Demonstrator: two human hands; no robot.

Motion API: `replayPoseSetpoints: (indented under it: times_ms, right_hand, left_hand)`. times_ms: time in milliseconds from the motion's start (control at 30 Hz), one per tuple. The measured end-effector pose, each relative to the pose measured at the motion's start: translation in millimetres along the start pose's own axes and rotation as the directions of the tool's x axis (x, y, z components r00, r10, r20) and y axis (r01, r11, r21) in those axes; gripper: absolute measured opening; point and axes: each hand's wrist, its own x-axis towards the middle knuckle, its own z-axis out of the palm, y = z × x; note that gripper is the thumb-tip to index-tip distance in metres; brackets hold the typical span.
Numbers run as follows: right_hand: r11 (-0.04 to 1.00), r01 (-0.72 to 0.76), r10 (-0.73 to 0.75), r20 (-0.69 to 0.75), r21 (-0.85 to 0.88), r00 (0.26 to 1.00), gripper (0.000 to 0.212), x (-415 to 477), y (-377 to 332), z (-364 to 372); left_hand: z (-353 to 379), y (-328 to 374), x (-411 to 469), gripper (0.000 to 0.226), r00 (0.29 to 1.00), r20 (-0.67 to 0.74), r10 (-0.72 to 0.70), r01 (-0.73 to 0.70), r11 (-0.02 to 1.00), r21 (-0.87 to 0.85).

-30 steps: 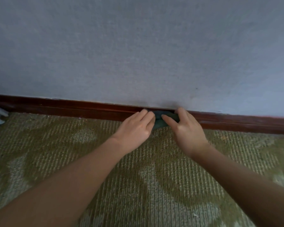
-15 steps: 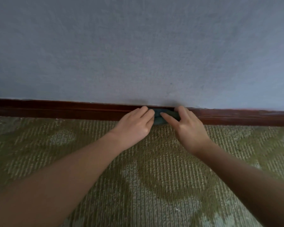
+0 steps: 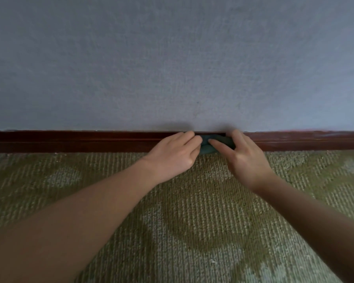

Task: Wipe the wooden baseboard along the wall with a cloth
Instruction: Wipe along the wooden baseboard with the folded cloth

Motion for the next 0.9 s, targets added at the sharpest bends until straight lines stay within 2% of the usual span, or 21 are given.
replayPoseSetpoints:
  times_ms: [100,267,400,500,567,667,767,900]
  right_hand:
    - [1.0,0.004,-0.004,0.002,-0.013,1.0,0.045,-11.0,20.4,-5.4]
    - [0.999,-0.045,0.045,0.023,-0.007,0.999,0.052,-19.6,31.1,-7.4]
    - [0.994,-0.092,0.092,0.004,0.055,0.996,0.047,-17.4,19.3,-4.7]
    - [0.993,-0.075,0.077,-0.024,0.087,0.997,0.048,-9.4,9.6,-1.4]
    - [0.994,-0.056,0.06,-0.042,0.089,0.997,0.046,-5.7,5.2,0.4]
    - [0.997,-0.045,0.048,-0.049,0.064,0.998,0.038,-6.4,8.2,-1.0]
    - [1.0,-0.017,0.018,-0.022,0.023,1.0,0.043,-12.2,18.1,-3.7]
    - [0.999,-0.037,0.037,0.007,-0.012,0.999,0.039,-18.9,32.8,-10.3]
  left_hand:
    - [4.2,10.7,20.3,0.014,0.999,-0.02,0.028,-0.028,1.0,0.001]
    - [6.7,19.2,33.5,0.009,1.0,-0.028,0.013,-0.014,0.999,-0.036]
    - [3.5,14.6,29.4,0.014,0.999,-0.032,-0.011,0.011,1.0,-0.014]
    - [-2.9,7.4,21.2,0.034,0.995,-0.069,-0.071,0.069,0.997,-0.034]
    - [-3.6,4.1,15.2,0.036,0.996,-0.072,-0.059,0.059,0.998,-0.006]
    - [1.2,5.9,14.1,0.035,0.996,-0.072,-0.046,0.045,0.999,-0.005]
    - [9.7,15.5,20.6,0.033,0.994,-0.093,-0.058,0.055,0.998,-0.04]
    - [18.1,28.8,34.9,0.016,0.989,-0.125,-0.076,0.067,0.995,-0.08]
